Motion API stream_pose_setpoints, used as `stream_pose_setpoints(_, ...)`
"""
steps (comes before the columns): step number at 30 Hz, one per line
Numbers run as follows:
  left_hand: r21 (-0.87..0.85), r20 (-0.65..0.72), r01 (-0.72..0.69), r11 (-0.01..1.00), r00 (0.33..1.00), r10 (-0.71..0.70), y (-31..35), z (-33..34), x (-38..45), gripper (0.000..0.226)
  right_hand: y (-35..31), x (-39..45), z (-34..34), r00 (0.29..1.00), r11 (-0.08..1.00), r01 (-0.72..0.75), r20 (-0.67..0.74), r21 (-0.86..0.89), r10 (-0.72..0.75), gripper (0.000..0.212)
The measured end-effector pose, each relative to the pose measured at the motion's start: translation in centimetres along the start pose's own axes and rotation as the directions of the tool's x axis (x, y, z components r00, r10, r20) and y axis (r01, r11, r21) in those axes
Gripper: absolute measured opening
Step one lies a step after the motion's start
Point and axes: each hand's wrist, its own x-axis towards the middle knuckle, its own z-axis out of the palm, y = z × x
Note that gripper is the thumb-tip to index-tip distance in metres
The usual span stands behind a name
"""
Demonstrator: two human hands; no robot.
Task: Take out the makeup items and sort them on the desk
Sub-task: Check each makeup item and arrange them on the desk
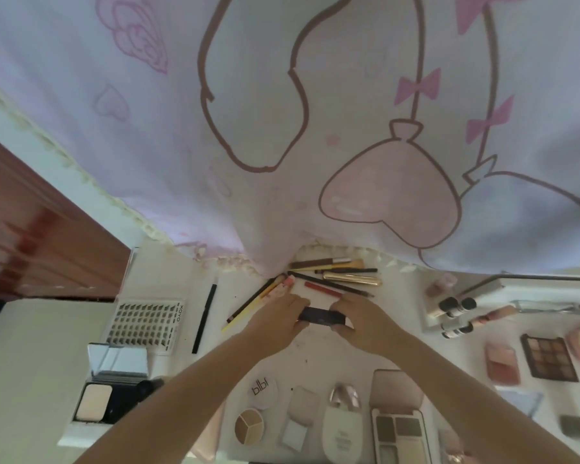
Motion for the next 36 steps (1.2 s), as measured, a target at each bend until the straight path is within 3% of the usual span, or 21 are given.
stream_pose_setpoints(3, -0.040, 0.004, -0.112, 0.993, 0.994, 0.112, 1.9, -2.5, -1.0, 0.024, -0.3, -2.6, -2.9, 0.998, 0.999, 0.046, -0.038, 0.027, -0.045, 0.026)
stream_pose_setpoints(8, 0.092, -0.099, -0.253, 0.963, 0.960, 0.261, 4.8, -5.9, -2.8, 0.028, -1.0, -6.9, -6.2, 0.968, 0.991, 0.135, -0.215, 0.014, -0.129, 0.024)
stream_pose_setpoints(11, 0.098, -0.159, -0.253, 0.962, 0.951, 0.267, 5.3, -6.9, -3.5, 0.031, 0.1, -9.0, -7.5, 0.960, 0.997, 0.076, -0.269, -0.004, -0.074, 0.023)
stream_pose_setpoints(14, 0.064, -0.224, -0.208, 0.976, 0.950, 0.217, 4.7, -7.4, -3.8, 0.030, 1.7, -10.6, -8.5, 0.933, 0.996, 0.016, -0.360, 0.083, 0.015, 0.025)
stream_pose_setpoints(22, 0.072, -0.213, -0.284, 0.956, 0.932, 0.293, 7.0, -6.6, -4.0, 0.027, 0.6, -10.6, -7.5, 0.936, 0.991, 0.071, -0.350, 0.114, -0.027, 0.045)
stream_pose_setpoints(28, 0.066, -0.190, -0.310, 0.948, 0.929, 0.317, 7.3, -5.3, -3.8, 0.025, 0.5, -11.1, -7.0, 0.943, 0.983, 0.123, -0.324, 0.138, -0.072, 0.026)
stream_pose_setpoints(33, -0.074, -0.194, -0.385, 0.920, 0.911, 0.365, 8.8, -3.5, -2.5, 0.019, 1.5, -13.1, -5.7, 0.937, 0.955, 0.001, -0.333, 0.296, 0.102, 0.035)
stream_pose_setpoints(36, -0.185, -0.187, -0.422, 0.887, 0.902, 0.390, 10.6, -2.6, -1.6, 0.015, 2.7, -14.5, -4.3, 0.886, 0.909, -0.012, -0.417, 0.417, 0.203, 0.038)
